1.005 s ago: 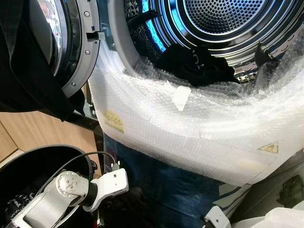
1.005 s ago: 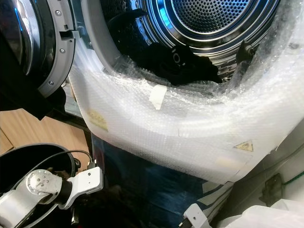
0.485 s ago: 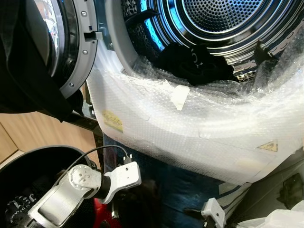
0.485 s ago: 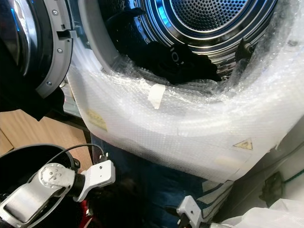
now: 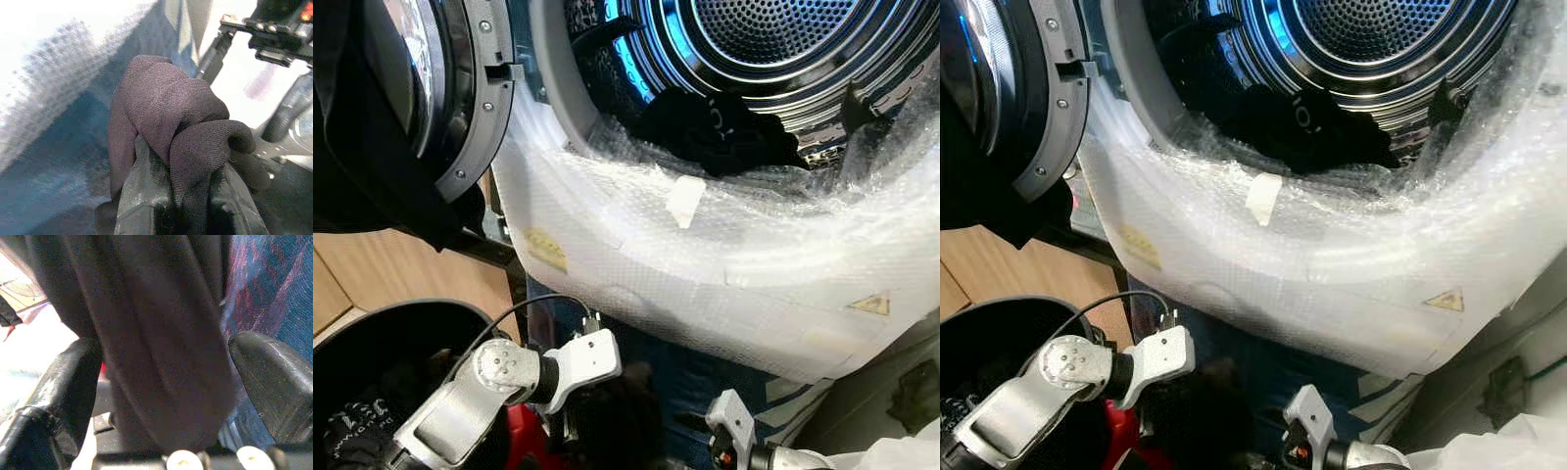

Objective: Clothes washing

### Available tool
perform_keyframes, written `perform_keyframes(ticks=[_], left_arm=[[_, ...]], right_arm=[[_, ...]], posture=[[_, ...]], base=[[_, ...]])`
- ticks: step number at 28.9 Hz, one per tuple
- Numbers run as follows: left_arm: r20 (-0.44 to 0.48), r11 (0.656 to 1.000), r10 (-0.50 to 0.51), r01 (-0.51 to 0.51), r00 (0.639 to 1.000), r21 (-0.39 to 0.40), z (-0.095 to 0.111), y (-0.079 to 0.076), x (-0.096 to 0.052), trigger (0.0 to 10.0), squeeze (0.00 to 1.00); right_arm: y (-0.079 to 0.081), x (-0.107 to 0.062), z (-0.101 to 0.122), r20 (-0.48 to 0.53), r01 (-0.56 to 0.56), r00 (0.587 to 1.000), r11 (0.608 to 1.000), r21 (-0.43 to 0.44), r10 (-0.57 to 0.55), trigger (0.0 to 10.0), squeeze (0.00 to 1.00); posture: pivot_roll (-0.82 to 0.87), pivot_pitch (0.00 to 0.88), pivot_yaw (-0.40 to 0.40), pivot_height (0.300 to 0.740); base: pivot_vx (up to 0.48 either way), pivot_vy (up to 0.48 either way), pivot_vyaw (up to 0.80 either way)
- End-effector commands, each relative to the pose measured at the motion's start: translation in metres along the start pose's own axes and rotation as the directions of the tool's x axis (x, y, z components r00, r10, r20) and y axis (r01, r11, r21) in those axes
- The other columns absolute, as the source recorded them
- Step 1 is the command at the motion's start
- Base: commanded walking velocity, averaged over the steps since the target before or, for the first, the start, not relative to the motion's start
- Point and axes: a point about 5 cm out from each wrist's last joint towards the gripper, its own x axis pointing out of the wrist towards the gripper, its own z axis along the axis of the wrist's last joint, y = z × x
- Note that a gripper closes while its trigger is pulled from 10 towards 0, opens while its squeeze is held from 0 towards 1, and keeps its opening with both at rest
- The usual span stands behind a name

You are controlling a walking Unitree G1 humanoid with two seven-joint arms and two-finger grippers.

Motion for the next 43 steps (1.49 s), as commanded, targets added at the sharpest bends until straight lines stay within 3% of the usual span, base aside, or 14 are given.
perform_keyframes(ticks=[1, 7, 17, 22, 23, 28, 31, 43], left_arm=[[0.047, 0.999, 0.035, -0.036, 0.998, 0.030, 0.010, 0.004, 0.001, 0.0, 0.00], [0.101, 1.000, 0.015, -0.017, 0.995, 0.017, 0.017, -0.008, 0.013, 0.0, 0.00], [0.174, 1.000, 0.023, -0.025, 0.984, 0.007, 0.029, -0.011, 0.028, 0.0, 0.00], [0.214, 0.999, 0.034, -0.042, 0.976, 0.031, 0.038, -0.014, 0.037, 0.0, 0.00], [0.221, 0.999, 0.031, -0.040, 0.975, 0.036, 0.040, -0.015, 0.038, 0.0, 0.00], [0.269, 0.989, 0.145, -0.148, 0.952, -0.009, 0.047, -0.007, 0.042, 0.0, 0.00], [0.279, 0.988, 0.155, -0.145, 0.948, -0.055, 0.048, -0.008, 0.043, 0.0, 0.00], [0.304, 0.981, 0.188, -0.168, 0.934, -0.092, 0.052, -0.008, 0.043, 0.0, 0.00]], right_arm=[[-0.002, 0.000, 0.011, 0.053, 0.006, 0.999, 1.000, -0.001, -0.006, 10.0, 1.00], [0.002, 0.005, 0.012, 0.058, -0.028, 0.998, 1.000, 0.005, 0.028, 10.0, 1.00], [0.005, 0.010, 0.013, 0.084, -0.037, 0.996, 0.999, 0.019, 0.036, 10.0, 1.00], [0.016, 0.021, 0.011, 0.084, -0.082, 0.993, 0.996, 0.021, 0.080, 10.0, 1.00], [0.017, 0.022, 0.010, 0.083, -0.084, 0.993, 0.996, 0.021, 0.082, 10.0, 0.00], [0.019, 0.029, 0.011, 0.103, -0.077, 0.992, 0.997, 0.019, 0.074, 10.0, 0.00], [0.016, 0.034, 0.020, 0.154, -0.050, 0.987, 0.998, 0.040, 0.043, 10.0, 0.00], [0.010, 0.051, 0.036, 0.229, 0.042, 0.971, 0.994, 0.097, -0.063, 10.0, 0.00]], posture=[[-0.01, 0.000, -0.032, 0.740], [0.00, 0.000, -0.036, 0.740], [0.00, 0.000, -0.034, 0.740], [-0.01, 0.000, -0.028, 0.740], [-0.01, 0.000, -0.027, 0.740], [-0.02, 0.000, -0.024, 0.740], [-0.01, 0.000, -0.028, 0.740], [-0.01, 0.000, -0.027, 0.740]], base=[[0.000, 0.000, 0.00], [0.000, 0.000, 0.00], [0.000, 0.000, 0.00], [0.000, 0.000, 0.00], [0.000, 0.000, 0.00], [0.000, 0.000, 0.00], [0.000, 0.000, 0.00], [0.000, 0.000, 0.00]])
